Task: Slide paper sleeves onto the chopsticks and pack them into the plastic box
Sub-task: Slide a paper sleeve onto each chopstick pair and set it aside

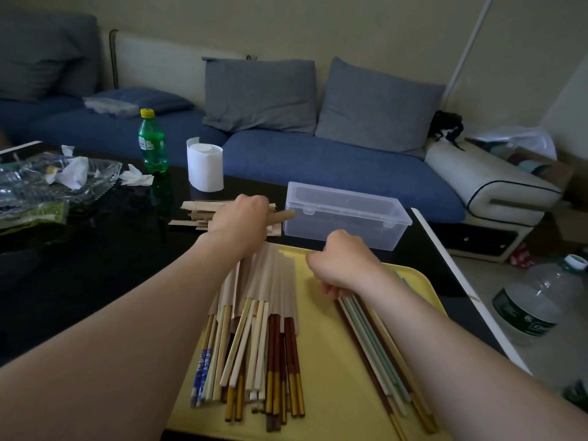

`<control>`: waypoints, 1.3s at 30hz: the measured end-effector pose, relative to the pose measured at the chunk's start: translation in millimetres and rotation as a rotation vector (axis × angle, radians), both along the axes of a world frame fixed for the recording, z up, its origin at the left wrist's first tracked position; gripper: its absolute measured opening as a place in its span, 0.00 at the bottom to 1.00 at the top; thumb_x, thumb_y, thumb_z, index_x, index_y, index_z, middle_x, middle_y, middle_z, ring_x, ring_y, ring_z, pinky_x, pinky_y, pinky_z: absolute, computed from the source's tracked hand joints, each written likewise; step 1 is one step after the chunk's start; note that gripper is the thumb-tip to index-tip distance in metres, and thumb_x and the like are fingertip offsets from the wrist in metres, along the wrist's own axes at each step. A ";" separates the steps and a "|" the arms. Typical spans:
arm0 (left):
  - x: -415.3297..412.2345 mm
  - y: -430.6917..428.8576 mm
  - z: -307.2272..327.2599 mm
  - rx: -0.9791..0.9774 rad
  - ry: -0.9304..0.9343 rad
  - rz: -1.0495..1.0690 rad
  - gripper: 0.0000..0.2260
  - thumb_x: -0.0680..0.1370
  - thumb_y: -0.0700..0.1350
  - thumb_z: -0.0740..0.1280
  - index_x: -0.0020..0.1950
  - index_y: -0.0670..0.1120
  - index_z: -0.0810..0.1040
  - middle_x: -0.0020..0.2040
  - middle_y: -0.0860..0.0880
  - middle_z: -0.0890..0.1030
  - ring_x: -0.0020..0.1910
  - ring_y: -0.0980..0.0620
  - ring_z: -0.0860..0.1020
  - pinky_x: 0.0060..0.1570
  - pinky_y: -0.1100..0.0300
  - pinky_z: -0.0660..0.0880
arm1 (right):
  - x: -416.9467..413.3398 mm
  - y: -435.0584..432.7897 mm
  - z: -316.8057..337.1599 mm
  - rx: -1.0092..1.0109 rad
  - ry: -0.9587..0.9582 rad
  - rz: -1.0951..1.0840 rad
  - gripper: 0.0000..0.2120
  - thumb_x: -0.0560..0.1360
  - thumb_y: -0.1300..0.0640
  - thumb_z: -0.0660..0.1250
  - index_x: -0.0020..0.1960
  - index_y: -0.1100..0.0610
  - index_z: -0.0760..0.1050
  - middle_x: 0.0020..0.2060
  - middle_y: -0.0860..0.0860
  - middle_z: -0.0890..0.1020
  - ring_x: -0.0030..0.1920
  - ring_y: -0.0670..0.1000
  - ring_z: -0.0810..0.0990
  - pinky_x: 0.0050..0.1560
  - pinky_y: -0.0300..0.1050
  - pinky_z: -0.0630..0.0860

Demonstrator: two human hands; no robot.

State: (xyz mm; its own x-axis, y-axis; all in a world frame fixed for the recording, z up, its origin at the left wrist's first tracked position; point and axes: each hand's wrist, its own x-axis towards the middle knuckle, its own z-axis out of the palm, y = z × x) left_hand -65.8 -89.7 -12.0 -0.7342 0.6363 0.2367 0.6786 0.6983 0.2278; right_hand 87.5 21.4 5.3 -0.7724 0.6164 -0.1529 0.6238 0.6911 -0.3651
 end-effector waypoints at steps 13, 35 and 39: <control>44.6 14.1 12.3 0.107 -0.293 -0.248 0.16 0.79 0.58 0.71 0.59 0.49 0.72 0.51 0.50 0.77 0.47 0.52 0.77 0.40 0.57 0.70 | 32.5 7.4 10.8 -0.085 -0.367 -0.045 0.07 0.78 0.58 0.76 0.49 0.63 0.85 0.36 0.55 0.89 0.40 0.51 0.91 0.49 0.47 0.88; 67.3 16.6 23.8 0.441 -0.541 -0.371 0.09 0.83 0.56 0.68 0.57 0.52 0.76 0.42 0.50 0.83 0.34 0.56 0.79 0.32 0.63 0.75 | 65.3 20.7 27.3 0.112 0.495 -0.136 0.16 0.85 0.54 0.58 0.39 0.54 0.69 0.40 0.54 0.80 0.41 0.57 0.79 0.37 0.49 0.69; 70.1 18.0 23.8 0.409 -0.406 -0.417 0.07 0.82 0.55 0.69 0.55 0.53 0.77 0.42 0.53 0.83 0.37 0.57 0.82 0.34 0.64 0.76 | 76.3 26.2 28.6 0.195 0.449 -0.124 0.16 0.85 0.54 0.59 0.38 0.55 0.71 0.35 0.52 0.77 0.36 0.50 0.75 0.32 0.46 0.64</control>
